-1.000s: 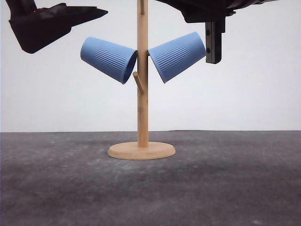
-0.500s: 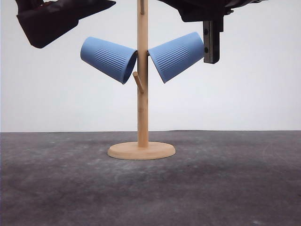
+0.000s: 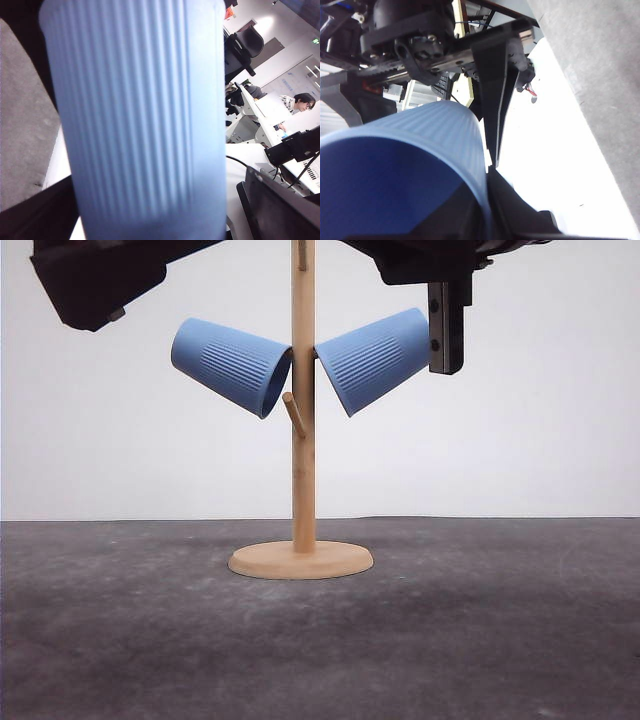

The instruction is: Place three cups

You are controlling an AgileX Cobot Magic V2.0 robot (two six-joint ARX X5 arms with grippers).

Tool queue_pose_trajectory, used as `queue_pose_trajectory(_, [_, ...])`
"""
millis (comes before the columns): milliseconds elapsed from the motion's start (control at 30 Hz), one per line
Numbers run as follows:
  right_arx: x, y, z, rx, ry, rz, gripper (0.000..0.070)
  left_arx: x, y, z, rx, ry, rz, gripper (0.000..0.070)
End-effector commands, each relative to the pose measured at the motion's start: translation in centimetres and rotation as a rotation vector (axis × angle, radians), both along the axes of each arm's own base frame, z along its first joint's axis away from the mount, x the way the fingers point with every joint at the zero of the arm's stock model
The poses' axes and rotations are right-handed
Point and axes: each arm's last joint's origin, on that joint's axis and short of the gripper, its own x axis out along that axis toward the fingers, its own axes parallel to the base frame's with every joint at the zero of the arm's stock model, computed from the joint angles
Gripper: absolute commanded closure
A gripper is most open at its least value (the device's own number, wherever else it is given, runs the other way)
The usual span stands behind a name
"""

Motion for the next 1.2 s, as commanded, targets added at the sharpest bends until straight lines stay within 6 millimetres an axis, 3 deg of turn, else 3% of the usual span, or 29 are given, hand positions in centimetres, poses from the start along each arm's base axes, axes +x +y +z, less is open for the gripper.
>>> queue_pose_trajectory(0, [0.0, 0.2, 0.2, 0.007, -0.008, 0.006, 0.0699, 0.1, -0.3, 0.3, -0.012, -0.008, -0.016, 0.0156])
queue_pose_trajectory(133, [0.0, 0.1, 0.2, 0.002, -0.006, 0.008, 0.0699, 0.1, -0.3, 0.3, -0.012, -0.007, -0.016, 0.0273])
queue_pose_trajectory(500, [0.0, 0.1, 0.1, -0.016, -0.029, 0.001, 0.0685, 0.1, -0.3, 0.3, -0.011, -0.006, -0.016, 0.0276])
queue_pose_trajectory(567, [0.0, 0.1, 0.1, -0.013, -0.035, 0.002, 0.0655, 0.1, -0.3, 0.3, -0.011, -0.006, -0.015, 0.0276])
queue_pose_trajectory(667, [0.1, 0.0, 0.1, -0.012, -0.036, -0.002, 0.0537, 0.1, -0.3, 0.3, -0.011, -0.006, -0.015, 0.0275])
queue_pose_trajectory(867, [0.5, -0.4, 0.1, -0.009, -0.042, -0.02, 0.0515, 0.1, -0.3, 0.3, -0.009, -0.004, -0.014, 0.0275])
queue_pose_trajectory(1167, [2.1, -3.4, 0.7, 0.015, -0.069, -0.138, 0.0484, 0.2, -0.3, 0.2, 0.023, 0.008, 0.022, 0.0275])
